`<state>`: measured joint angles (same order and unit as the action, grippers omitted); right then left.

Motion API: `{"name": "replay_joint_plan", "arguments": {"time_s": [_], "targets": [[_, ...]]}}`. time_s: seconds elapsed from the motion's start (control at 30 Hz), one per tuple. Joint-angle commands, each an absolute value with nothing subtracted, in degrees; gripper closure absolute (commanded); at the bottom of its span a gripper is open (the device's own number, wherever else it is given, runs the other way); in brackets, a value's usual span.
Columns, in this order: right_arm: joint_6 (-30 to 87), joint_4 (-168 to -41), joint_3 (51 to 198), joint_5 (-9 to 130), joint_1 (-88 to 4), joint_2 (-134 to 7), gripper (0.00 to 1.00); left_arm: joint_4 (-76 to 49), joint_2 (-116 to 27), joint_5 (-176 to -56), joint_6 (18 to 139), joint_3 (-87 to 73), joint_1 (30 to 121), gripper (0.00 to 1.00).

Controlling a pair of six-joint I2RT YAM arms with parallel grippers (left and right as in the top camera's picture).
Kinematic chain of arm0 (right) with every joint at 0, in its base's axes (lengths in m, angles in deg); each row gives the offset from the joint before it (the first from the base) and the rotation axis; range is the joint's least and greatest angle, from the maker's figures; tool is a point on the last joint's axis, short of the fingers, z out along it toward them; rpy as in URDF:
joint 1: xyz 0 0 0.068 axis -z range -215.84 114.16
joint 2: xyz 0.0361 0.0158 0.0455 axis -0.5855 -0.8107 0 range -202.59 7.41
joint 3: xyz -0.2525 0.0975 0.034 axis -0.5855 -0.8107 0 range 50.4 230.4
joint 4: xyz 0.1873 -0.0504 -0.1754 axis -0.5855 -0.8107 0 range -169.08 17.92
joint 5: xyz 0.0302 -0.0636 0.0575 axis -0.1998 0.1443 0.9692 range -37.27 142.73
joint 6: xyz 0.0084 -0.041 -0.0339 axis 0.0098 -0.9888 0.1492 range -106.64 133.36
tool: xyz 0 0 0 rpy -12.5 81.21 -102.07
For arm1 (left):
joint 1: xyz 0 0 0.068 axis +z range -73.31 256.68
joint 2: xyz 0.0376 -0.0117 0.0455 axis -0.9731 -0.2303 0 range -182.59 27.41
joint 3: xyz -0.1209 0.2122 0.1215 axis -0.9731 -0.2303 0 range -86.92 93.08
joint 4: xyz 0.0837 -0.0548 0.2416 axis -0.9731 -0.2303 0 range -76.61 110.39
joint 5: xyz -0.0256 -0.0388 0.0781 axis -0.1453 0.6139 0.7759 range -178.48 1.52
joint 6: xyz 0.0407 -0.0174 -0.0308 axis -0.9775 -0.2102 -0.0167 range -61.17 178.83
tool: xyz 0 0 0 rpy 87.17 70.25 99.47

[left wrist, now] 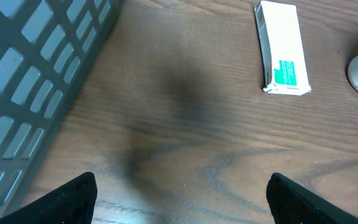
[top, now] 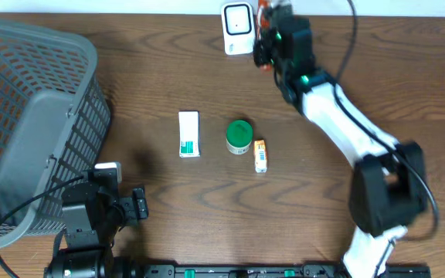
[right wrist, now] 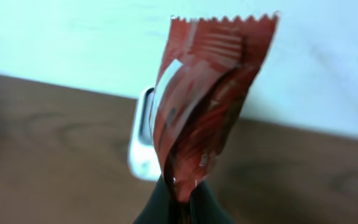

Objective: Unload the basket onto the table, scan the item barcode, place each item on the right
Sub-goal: 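Carry the red bar to the white scanner and hold it at the screen, then move the red bar right and drop it at the table's right edge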

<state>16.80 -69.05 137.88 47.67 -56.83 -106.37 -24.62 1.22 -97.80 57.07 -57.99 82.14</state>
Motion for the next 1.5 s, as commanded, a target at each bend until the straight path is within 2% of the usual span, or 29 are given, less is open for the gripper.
{"name": "replay_joint_plan", "arguments": {"time_s": [0.0,0.27,0.4,0.5,0.7,0.93,1.17,1.3,1.47], "targets": [[5.1,-68.9,149.7,39.9,-58.5,-112.4,0.99,-24.6,1.3,-98.3,56.3,-58.0,82.0,0.12],[-11.1,-67.5,168.0,31.7,-61.5,-127.7,0.99,-24.6,1.3,-98.3,56.3,-58.0,82.0,0.12],[-21.2,-62.1,174.1,26.3,-63.2,-136.2,0.99,-24.6,1.3,-98.3,56.3,-58.0,82.0,0.12],[-30.7,-57.1,176.6,24.1,-64.4,-140.5,0.99,-24.6,1.3,-98.3,56.3,-58.0,82.0,0.12],[-38.7,-55.6,176.6,24.1,-64.9,-142.8,0.99,-24.6,1.3,-98.3,56.3,-58.0,82.0,0.12],[-42.7,-63.2,176.6,23.8,-65.5,-142.8,0.99,-24.6,1.3,-98.3,56.3,-58.0,82.0,0.12],[-40.9,-72.5,176.6,22.6,-67.5,-137.6,0.99,-24.6,1.3,-98.3,56.3,-58.0,82.0,0.12],[-38.8,-84.6,176.6,21.5,-67.9,-130.3,0.99,-24.6,1.3,-98.3,56.3,-58.0,82.0,0.12],[-30.9,-101.2,176.6,9.9,-67.1,-123.6,0.99,-24.6,1.3,-98.3,56.3,-58.0,82.0,0.12]]}}
